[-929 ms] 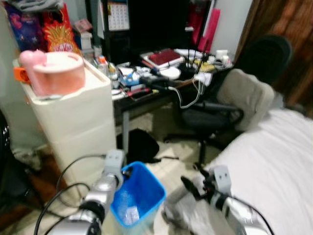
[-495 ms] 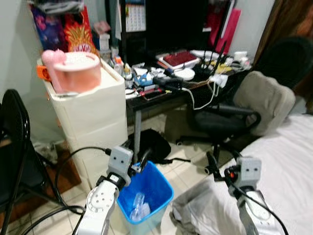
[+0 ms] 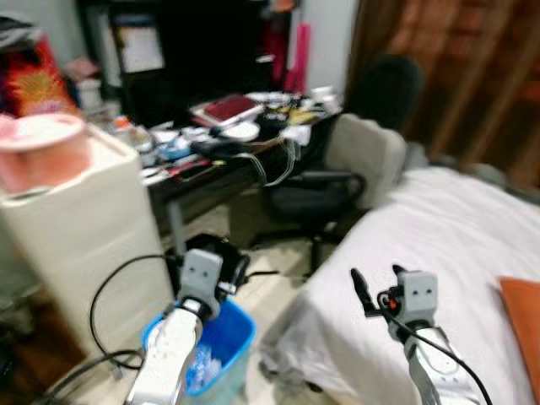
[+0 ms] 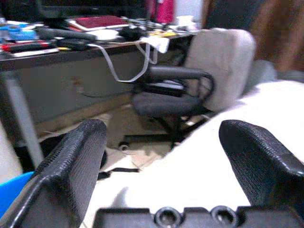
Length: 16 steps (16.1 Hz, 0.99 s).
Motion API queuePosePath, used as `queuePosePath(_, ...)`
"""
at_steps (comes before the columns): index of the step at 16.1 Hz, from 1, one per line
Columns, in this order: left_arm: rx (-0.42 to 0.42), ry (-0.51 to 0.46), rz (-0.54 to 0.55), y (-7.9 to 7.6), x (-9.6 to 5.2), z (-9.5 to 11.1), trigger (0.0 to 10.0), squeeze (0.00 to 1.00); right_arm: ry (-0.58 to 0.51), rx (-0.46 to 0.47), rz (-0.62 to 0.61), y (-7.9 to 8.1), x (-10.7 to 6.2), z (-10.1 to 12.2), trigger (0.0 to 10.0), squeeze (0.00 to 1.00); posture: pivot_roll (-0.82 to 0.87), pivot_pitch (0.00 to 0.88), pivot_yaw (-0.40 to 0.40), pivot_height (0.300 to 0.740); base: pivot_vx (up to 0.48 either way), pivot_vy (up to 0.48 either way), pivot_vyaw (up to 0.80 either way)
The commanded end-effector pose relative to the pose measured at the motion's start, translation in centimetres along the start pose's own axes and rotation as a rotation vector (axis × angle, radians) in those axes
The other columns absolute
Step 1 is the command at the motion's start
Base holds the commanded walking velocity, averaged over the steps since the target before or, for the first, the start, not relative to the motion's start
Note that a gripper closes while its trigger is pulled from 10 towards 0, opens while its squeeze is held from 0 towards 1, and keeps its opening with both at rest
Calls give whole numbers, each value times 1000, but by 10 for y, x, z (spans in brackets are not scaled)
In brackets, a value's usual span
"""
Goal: Clean up the room
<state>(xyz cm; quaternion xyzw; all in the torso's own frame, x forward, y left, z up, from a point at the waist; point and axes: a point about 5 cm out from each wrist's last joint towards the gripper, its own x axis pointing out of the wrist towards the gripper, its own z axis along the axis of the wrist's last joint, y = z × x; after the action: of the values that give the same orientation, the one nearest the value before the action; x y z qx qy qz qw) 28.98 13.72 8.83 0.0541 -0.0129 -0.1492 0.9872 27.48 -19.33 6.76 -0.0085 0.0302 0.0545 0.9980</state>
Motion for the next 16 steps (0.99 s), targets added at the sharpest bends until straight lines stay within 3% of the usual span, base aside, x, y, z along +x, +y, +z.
queuePosePath(1, 5, 22, 5, 2, 0, -3, 10000, 0, 13, -2, 6, -2, 1, -1, 10000, 0, 81, 0, -78, 740, 0, -480, -769)
queuePosePath(4, 0, 43, 15, -2, 0, -6, 10000, 0, 24, 1, 3, -3, 0, -3, 10000, 0, 83, 0, -87, 740, 0, -480, -769)
queuePosePath(6, -69, 52, 103, 3, 0, -7, 10000, 0, 24, 7, -2, -5, 0, -3, 10000, 0, 94, 0, -96, 740, 0, -480, -769)
queuePosePath(9, -107, 62, 148, 2, -1, -9, 10000, 0, 32, 9, -2, -6, 3, -6, 10000, 0, 106, 0, -103, 740, 0, -469, -769)
queuePosePath(12, -82, 61, 146, -6, -3, -8, 10000, 0, 44, 8, 26, -1, 8, -6, 10000, 0, 119, 0, -111, 740, 0, -459, 0)
queuePosePath(16, -78, 81, 216, 3, -2, -9, 10000, 0, 53, 10, 62, 4, 15, -6, 10000, 0, 124, 0, -111, 740, 0, -441, 0)
